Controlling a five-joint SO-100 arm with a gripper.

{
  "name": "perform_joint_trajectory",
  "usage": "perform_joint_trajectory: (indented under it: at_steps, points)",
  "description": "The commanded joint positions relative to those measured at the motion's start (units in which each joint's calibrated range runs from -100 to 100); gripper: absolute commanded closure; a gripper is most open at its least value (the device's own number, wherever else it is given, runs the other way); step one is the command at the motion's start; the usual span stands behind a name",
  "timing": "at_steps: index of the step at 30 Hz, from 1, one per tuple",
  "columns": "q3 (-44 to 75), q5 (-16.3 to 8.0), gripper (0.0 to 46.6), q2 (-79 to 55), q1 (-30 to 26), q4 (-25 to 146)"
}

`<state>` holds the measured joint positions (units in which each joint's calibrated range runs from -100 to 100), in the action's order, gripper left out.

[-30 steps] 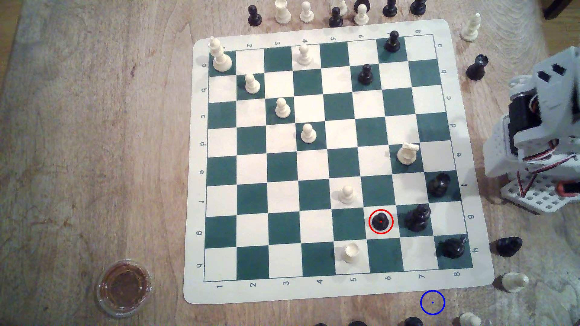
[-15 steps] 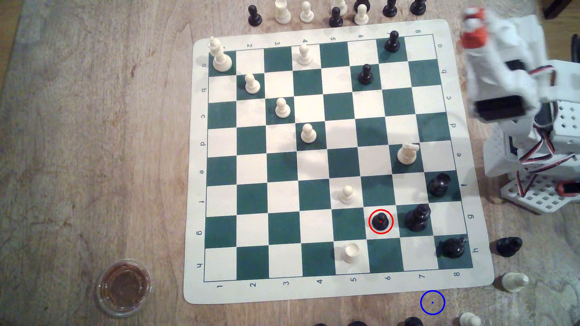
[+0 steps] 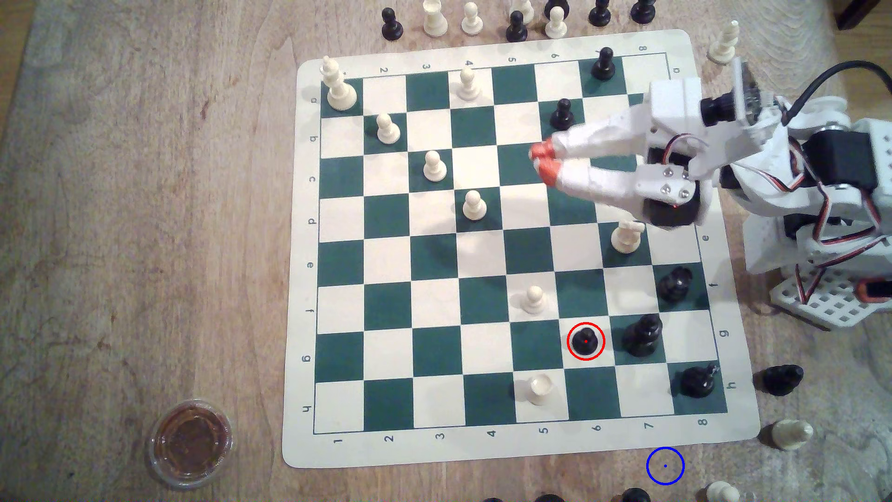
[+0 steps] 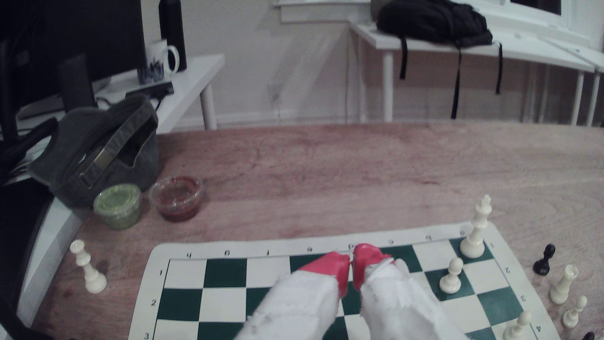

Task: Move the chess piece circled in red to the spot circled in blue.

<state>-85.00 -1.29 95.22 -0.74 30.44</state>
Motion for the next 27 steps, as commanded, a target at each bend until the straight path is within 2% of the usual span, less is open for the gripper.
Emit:
perform_joint_trajectory:
  at_steps: [1, 2, 3, 7, 11, 13, 17, 21, 27]
  points:
    - [10.1, 0.1, 40.5, 0.4, -1.8, 9.5]
    - [10.8, 0.0, 39.0, 0.4, -2.2, 11.1]
    - [11.7, -0.1, 39.3, -0.1, -4.2, 12.3]
    - [12.1, -1.0, 39.1, -3.9, -6.4, 14.1]
    - [21.7, -1.8, 39.4, -16.5, -9.2, 22.8]
    - [22.5, -1.8, 36.1, -17.9, -11.9, 26.5]
    - [24.8, -1.9, 31.1, -22.5, -13.8, 30.2]
    - [24.9, -2.5, 29.1, -27.7, -15.3, 30.0]
    - [25.1, -2.5, 30.5, -37.0, -18.8, 31.4]
